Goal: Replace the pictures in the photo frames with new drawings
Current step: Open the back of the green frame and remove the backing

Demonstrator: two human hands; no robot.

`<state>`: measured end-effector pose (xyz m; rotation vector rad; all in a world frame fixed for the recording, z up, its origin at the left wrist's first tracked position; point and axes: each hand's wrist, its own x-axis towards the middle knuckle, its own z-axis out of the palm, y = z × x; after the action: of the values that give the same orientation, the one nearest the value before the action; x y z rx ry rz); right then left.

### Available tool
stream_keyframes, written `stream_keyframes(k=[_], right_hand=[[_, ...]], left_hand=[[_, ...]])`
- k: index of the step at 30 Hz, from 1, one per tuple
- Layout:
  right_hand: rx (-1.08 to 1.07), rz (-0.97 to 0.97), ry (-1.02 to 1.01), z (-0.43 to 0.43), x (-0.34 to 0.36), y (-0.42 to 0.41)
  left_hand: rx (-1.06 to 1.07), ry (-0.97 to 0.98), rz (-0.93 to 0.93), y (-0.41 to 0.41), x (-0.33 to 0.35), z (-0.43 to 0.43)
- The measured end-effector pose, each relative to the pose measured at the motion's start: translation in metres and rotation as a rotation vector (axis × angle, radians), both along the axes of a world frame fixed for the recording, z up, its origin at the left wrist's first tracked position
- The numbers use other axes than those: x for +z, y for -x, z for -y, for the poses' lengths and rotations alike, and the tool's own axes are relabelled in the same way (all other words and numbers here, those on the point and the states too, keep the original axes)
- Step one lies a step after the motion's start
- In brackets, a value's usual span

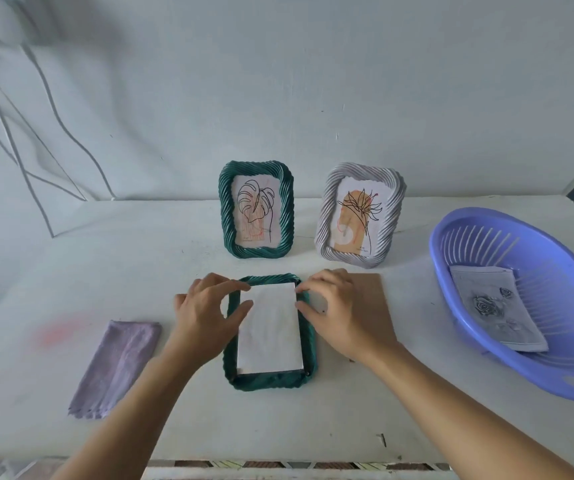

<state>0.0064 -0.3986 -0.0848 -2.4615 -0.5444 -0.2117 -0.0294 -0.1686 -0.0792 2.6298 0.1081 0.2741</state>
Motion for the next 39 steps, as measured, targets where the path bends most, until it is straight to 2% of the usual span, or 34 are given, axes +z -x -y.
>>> stream_keyframes(k=[3,8,12,18,25,32,39], right_hand=[[0.035,0.0,0.044,-0.018,-0.006,-0.014],[0.11,-0.042,0.327,-0.028,-0.006,-0.032],[0.126,-0.072,0.407,-0.032,-0.008,-0.037],[0.124,-0.124,0.366,-0.034,-0.013,-0.043],[0.097,-0.101,0.206,-0.03,-0.021,-0.04],[0.086,0.0,0.074,-0.031,-0.028,-0.039],[0.108,-0.011,-0.042,-0.033,-0.024,-0.038]], left_hand=[[-0.021,-0.068,-0.064,-0.008,-0.006,-0.012],[-0.118,-0.131,-0.139,-0.021,-0.013,-0.014],[-0.152,-0.141,-0.187,-0.028,-0.013,-0.016],[-0.181,-0.114,-0.215,-0.033,-0.014,-0.019],[-0.183,-0.058,-0.215,-0.033,-0.017,-0.022],[-0.172,-0.033,-0.097,-0.032,-0.018,-0.02],[-0.175,-0.012,-0.049,-0.031,-0.014,-0.017]])
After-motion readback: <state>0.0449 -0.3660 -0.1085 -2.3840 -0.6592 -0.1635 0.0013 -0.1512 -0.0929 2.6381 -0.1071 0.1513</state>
